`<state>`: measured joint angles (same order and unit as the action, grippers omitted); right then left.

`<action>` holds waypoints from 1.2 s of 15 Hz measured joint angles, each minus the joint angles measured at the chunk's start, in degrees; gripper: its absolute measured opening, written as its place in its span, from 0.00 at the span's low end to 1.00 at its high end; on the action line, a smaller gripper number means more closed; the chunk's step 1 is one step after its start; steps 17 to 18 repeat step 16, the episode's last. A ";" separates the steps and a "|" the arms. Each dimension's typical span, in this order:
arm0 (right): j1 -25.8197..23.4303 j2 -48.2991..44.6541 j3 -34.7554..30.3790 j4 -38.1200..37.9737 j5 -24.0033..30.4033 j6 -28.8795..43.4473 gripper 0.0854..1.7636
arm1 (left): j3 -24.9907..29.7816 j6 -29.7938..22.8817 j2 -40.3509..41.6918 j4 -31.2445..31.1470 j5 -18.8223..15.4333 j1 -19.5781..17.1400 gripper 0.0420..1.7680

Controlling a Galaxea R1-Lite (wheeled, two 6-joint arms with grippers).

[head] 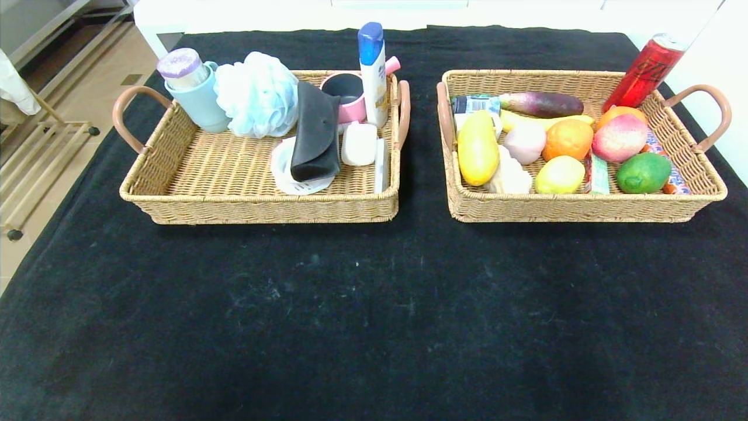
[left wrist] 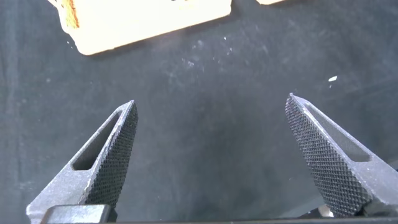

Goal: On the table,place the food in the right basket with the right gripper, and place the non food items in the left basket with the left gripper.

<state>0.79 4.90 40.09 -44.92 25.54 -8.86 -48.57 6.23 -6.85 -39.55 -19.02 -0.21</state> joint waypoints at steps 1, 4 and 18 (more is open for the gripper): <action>-0.13 -1.51 -3.17 3.67 -1.67 -0.06 0.97 | 3.36 0.11 1.82 1.73 0.17 0.11 0.97; -0.24 -3.91 -15.85 23.17 -10.78 0.49 0.97 | 16.87 -0.01 5.23 15.71 6.51 0.21 0.97; -0.28 -4.95 -40.07 44.70 -25.59 8.86 0.97 | 48.26 -4.97 6.99 38.75 18.99 0.21 0.97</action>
